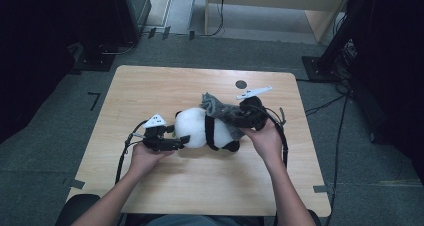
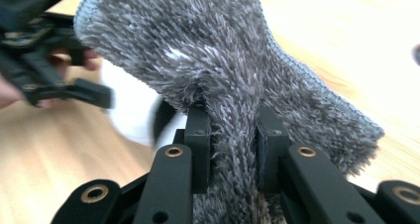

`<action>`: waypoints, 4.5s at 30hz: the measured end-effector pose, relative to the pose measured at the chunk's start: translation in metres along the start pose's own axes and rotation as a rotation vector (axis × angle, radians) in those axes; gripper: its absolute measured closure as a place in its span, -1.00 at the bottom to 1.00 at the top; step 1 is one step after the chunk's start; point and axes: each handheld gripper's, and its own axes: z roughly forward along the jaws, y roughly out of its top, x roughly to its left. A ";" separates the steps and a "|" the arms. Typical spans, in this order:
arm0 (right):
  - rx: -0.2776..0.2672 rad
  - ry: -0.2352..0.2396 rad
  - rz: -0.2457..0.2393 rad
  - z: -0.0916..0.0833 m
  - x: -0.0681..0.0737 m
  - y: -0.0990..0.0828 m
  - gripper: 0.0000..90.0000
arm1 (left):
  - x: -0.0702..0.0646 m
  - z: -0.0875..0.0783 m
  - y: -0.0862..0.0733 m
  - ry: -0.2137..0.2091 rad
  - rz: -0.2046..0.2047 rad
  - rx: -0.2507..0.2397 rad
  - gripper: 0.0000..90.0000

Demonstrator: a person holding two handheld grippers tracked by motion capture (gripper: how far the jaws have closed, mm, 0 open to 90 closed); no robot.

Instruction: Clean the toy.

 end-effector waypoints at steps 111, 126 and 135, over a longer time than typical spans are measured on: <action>0.058 0.040 0.243 0.022 -0.074 -0.081 0.74 | 0.003 0.001 0.002 -0.006 0.009 0.019 -0.42; -0.087 0.047 0.009 -0.029 -0.003 -0.022 0.72 | 0.003 0.000 0.004 -0.010 0.000 0.027 -0.33; 0.038 0.114 -0.151 0.016 0.043 -0.006 0.71 | 0.002 -0.001 0.004 -0.009 0.002 0.030 -0.33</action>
